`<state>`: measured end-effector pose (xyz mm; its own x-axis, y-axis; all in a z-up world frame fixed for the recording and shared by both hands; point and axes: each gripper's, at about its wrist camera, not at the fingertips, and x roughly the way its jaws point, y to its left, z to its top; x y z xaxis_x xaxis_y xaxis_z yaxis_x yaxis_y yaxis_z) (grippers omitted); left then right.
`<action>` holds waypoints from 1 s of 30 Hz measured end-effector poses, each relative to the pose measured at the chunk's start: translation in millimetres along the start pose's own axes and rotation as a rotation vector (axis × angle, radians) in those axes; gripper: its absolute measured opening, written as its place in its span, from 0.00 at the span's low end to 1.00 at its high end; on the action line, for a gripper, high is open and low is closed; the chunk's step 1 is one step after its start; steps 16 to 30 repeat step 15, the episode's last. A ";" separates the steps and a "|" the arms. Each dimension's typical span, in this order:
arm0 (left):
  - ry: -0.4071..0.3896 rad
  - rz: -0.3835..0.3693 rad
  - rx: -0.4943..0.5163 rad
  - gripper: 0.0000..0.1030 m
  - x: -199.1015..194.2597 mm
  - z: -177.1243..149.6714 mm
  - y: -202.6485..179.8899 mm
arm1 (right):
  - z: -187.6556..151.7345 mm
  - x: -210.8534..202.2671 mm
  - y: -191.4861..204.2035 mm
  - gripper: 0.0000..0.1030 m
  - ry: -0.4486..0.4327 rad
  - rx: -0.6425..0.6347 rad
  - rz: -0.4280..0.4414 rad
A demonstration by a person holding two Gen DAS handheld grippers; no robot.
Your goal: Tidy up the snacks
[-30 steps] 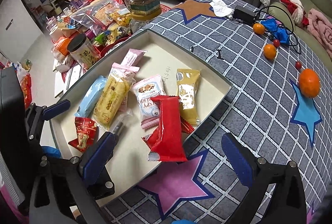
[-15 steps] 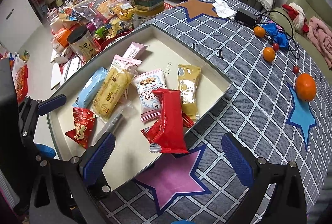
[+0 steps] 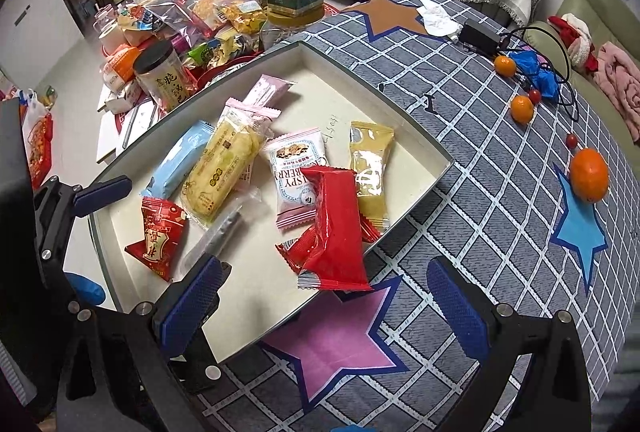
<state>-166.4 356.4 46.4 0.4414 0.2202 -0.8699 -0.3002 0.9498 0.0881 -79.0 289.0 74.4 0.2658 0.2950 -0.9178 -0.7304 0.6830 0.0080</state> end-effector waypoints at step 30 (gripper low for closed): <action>-0.048 0.020 0.014 1.00 -9.3 -0.9 -2.9 | -0.6 -0.6 2.0 1.00 -0.001 -0.005 -0.002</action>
